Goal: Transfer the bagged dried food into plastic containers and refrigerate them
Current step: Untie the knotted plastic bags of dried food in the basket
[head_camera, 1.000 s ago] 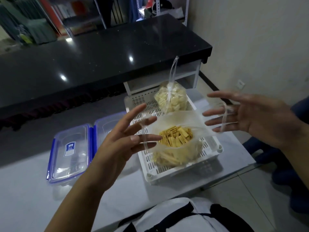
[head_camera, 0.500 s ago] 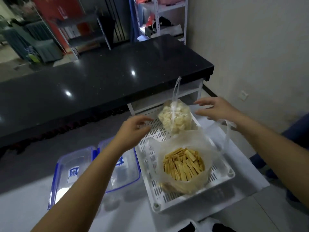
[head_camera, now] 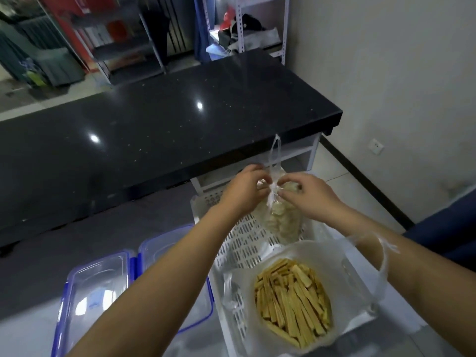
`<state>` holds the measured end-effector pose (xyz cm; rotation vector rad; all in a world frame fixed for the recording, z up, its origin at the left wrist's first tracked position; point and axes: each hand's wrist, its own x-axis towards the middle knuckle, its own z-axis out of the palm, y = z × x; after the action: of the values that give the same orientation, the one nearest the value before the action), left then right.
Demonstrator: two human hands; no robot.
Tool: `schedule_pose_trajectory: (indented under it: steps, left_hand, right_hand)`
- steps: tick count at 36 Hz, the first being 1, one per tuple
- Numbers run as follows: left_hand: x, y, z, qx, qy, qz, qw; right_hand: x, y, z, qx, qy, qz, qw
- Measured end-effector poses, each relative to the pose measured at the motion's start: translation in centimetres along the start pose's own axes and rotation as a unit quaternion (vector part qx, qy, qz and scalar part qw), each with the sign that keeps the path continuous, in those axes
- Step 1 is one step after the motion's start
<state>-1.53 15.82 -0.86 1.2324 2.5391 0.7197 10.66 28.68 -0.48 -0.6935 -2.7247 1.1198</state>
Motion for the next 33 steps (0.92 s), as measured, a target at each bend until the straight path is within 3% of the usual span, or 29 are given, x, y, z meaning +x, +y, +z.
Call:
schedule_pose_trajectory:
  steps: [7,15,22,28,33]
  left_hand:
    - [-0.7,0.2,-0.5,0.024,0.034,0.019,0.999]
    - [-5.9,-1.6,-2.2,-0.016,0.089,0.026,0.996]
    - [-11.6,-2.9,-2.9,-0.141,0.242,-0.065,0.958]
    - [-12.9,-2.8,-1.9,-0.12,0.17,-0.131,0.969]
    - [-12.6,-2.2,-3.1,-0.115,0.168,-0.088,0.975]
  right_hand:
    - [0.3,-0.5,1.0,-0.057,0.034,-0.033,0.997]
    - [0.7,-0.8,0.2,0.04,-0.023,-0.09,0.995]
    - [0.7,-2.0,-1.3,0.112,0.005,-0.117,0.987]
    - [0.2,-2.2,1.6,0.129,-0.086,-0.065,0.986]
    - [0.3,-3.7,1.5,0.03,-0.129,-0.156,0.979]
